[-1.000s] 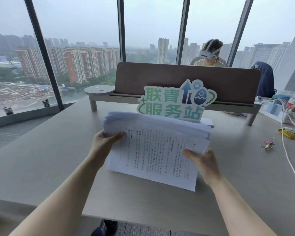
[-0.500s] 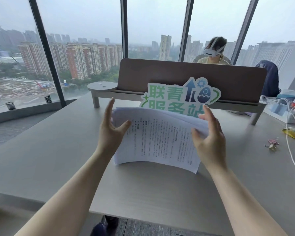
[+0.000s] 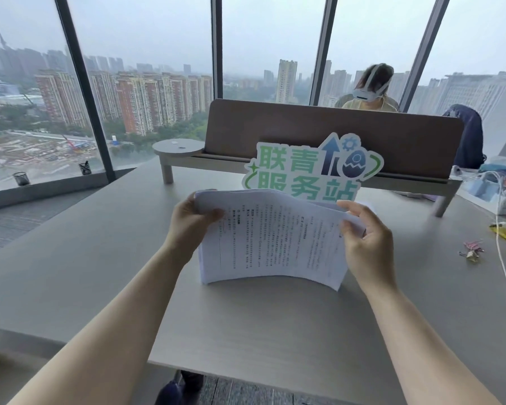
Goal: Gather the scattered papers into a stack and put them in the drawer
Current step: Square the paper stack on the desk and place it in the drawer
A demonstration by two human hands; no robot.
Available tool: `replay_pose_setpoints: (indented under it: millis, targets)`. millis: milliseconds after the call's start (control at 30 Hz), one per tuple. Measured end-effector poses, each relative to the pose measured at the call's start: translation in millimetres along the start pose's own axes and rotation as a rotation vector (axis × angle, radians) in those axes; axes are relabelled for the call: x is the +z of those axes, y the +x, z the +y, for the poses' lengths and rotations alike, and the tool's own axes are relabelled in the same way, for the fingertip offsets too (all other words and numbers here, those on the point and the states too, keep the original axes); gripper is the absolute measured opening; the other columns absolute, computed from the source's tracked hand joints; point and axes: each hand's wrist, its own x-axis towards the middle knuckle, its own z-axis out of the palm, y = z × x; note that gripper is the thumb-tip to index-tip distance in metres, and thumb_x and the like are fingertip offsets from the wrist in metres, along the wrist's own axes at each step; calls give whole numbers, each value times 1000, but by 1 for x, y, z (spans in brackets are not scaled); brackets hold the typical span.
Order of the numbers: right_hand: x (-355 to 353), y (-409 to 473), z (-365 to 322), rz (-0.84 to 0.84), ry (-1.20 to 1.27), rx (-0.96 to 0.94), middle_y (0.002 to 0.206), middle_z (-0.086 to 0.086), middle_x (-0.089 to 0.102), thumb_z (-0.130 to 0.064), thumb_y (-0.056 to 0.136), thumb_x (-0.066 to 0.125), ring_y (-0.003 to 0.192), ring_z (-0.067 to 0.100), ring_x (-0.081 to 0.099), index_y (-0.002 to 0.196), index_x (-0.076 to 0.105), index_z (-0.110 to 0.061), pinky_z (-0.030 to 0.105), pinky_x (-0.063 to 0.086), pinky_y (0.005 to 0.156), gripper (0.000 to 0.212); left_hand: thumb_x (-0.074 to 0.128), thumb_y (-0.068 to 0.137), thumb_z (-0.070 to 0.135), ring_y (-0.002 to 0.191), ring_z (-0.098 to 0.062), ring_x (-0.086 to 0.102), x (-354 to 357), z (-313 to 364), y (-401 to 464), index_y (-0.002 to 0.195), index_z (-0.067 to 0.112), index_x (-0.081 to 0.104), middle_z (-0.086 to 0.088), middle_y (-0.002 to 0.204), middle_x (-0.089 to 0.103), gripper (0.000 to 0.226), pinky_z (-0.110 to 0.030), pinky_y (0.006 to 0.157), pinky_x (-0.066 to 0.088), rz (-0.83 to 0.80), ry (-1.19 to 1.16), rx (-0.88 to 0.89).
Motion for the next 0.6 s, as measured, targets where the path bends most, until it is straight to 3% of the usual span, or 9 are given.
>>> replay_pose_setpoints:
  millis: [67, 167, 200, 267, 333, 467, 533, 600]
  targets:
    - [-3, 1, -7, 53, 64, 3, 101, -23, 61, -7, 92, 59, 93, -1, 61, 117, 63, -31, 8, 45, 75, 34, 74, 74, -3, 77, -18, 61, 1, 3, -2, 85, 22, 70, -1, 83, 69, 28, -27, 70, 51, 18, -4, 66]
    - [-8, -3, 5, 26, 228, 127, 104, -20, 63, -14, 89, 68, 93, -6, 61, 130, 49, -33, 18, 49, 77, 49, 80, 69, 11, 76, -9, 64, -6, -7, -7, 98, 25, 70, 2, 90, 71, 33, -18, 66, 51, -52, -53, 33]
    - [-8, -10, 15, -16, 290, 191, 103, -19, 66, -11, 88, 69, 92, -3, 64, 129, 51, -30, 24, 51, 79, 49, 80, 67, 17, 81, -11, 67, -10, -16, -12, 103, 22, 70, 1, 95, 73, 39, -17, 67, 51, -95, -45, -20]
    - [-5, -27, 31, -103, 347, 308, 91, -13, 75, -4, 86, 69, 91, 12, 71, 109, 63, -21, 33, 56, 76, 29, 80, 66, 19, 91, -20, 71, -14, -35, -23, 109, 11, 70, -6, 103, 76, 45, -22, 72, 53, -169, -24, -106]
    - [-1, -40, 40, -141, 332, 384, 81, -11, 78, -3, 87, 68, 90, 26, 73, 90, 70, -19, 33, 57, 68, 17, 82, 69, 14, 91, -21, 71, -12, -42, -31, 107, 4, 72, -10, 104, 76, 40, -27, 74, 54, -180, -26, -121]
    - [-2, -42, 42, -95, 385, 374, 88, -6, 78, -5, 88, 67, 85, 19, 74, 87, 75, -23, 37, 59, 71, 20, 79, 75, 10, 83, -17, 72, -7, -35, -32, 100, 1, 74, -8, 97, 76, 26, -27, 73, 58, -126, -73, -112]
    - [1, -49, 43, -167, 413, 404, 91, -6, 78, -3, 88, 67, 87, 16, 74, 91, 74, -24, 35, 59, 73, 22, 82, 71, 15, 92, -23, 73, -8, -42, -36, 103, 2, 73, -10, 103, 76, 36, -34, 80, 59, -156, -81, -157]
    - [7, -63, 54, -246, 319, 472, 90, -10, 76, -3, 87, 68, 93, 18, 72, 92, 72, -25, 32, 56, 78, 23, 83, 70, 16, 96, -28, 72, -8, -55, -46, 101, 5, 74, -9, 101, 77, 34, -34, 78, 60, -160, -50, -228]
